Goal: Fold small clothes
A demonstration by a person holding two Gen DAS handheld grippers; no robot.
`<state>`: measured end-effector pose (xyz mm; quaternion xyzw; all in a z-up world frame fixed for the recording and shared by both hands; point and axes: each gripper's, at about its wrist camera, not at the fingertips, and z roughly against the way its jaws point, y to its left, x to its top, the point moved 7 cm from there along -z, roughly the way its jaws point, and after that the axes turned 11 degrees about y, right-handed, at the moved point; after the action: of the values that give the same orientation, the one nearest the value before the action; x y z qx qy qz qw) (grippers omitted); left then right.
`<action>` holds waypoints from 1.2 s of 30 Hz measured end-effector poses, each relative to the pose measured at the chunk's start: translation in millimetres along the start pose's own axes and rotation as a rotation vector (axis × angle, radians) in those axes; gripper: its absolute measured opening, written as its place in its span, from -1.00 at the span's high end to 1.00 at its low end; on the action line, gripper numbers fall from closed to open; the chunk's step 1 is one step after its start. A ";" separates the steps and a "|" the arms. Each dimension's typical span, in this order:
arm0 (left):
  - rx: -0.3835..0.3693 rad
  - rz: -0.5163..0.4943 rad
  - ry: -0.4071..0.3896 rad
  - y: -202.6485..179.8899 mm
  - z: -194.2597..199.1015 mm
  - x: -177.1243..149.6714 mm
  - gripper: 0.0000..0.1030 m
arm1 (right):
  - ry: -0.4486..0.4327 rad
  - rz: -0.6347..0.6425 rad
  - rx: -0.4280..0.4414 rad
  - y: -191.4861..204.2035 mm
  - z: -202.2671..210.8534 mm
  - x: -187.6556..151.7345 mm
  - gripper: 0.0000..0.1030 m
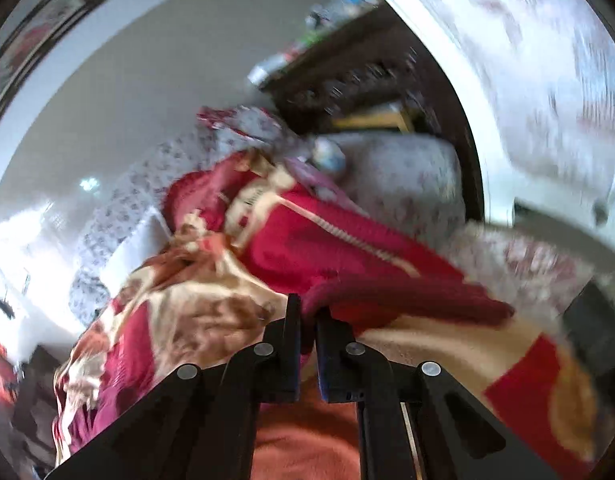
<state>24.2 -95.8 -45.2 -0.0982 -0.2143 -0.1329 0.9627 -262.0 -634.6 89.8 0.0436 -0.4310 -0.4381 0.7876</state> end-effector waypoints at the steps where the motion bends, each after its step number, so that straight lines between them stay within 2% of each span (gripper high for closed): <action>1: -0.003 0.001 0.000 0.2 0.2 0.1 -1.00 | -0.010 0.037 0.004 12.2 10.3 0.7 0.85; 5: -0.015 -0.003 0.005 1.0 4.8 0.4 -1.00 | -0.030 0.193 0.063 77.1 40.7 -7.2 0.85; 10: -0.027 -0.019 -0.017 3.0 27.4 2.0 -1.00 | 0.032 0.395 0.168 170.4 40.2 -44.9 0.85; 14: -0.028 -0.011 -0.056 8.8 49.0 5.5 -1.00 | 0.131 0.596 0.292 259.6 20.2 -112.0 0.85; 17: -0.081 0.031 -0.069 15.5 60.9 8.9 -1.00 | 0.228 0.705 0.362 312.3 -8.7 -174.1 0.85; 19: -0.125 0.062 -0.065 17.8 62.9 10.3 -1.00 | 0.339 0.791 0.373 334.6 -39.4 -227.9 0.80; 20: -0.148 0.076 -0.061 18.5 63.0 10.4 -1.00 | 0.405 0.823 0.362 340.4 -56.0 -253.4 0.73; 22: -0.183 0.097 -0.048 18.1 61.2 9.5 -1.00 | 0.533 0.875 0.325 342.1 -81.7 -299.0 0.35; 24: -0.209 0.101 -0.029 15.5 58.3 7.7 -1.00 | 0.537 0.888 0.328 338.1 -82.5 -310.8 0.30; 26: -0.227 0.091 -0.022 11.5 57.2 6.4 -1.00 | 0.519 0.881 0.332 332.8 -75.5 -310.0 0.12; 28: -0.233 0.075 -0.024 6.7 56.9 5.4 -1.00 | 0.484 0.847 0.342 320.3 -66.0 -295.9 -0.20; 29: -0.234 0.067 -0.023 4.7 56.3 5.1 -1.00 | 0.468 0.826 0.346 315.4 -59.9 -288.7 -0.30; 32: -0.254 0.061 -0.005 -4.0 51.3 3.4 -1.00 | 0.432 0.770 0.357 294.3 -44.9 -263.2 -0.41; 34: -0.271 0.057 0.024 -13.3 43.9 3.3 -1.00 | 0.422 0.735 0.357 280.0 -35.3 -251.9 -0.42; 36: -0.257 0.040 0.044 -21.5 36.6 4.3 -1.00 | 0.423 0.676 0.366 264.6 -30.9 -241.0 -0.42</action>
<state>7.4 -108.1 -7.9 -0.2220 -0.1722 -0.1419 0.9492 -126.0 -306.7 34.2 0.1278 -0.3207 -0.0534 0.9370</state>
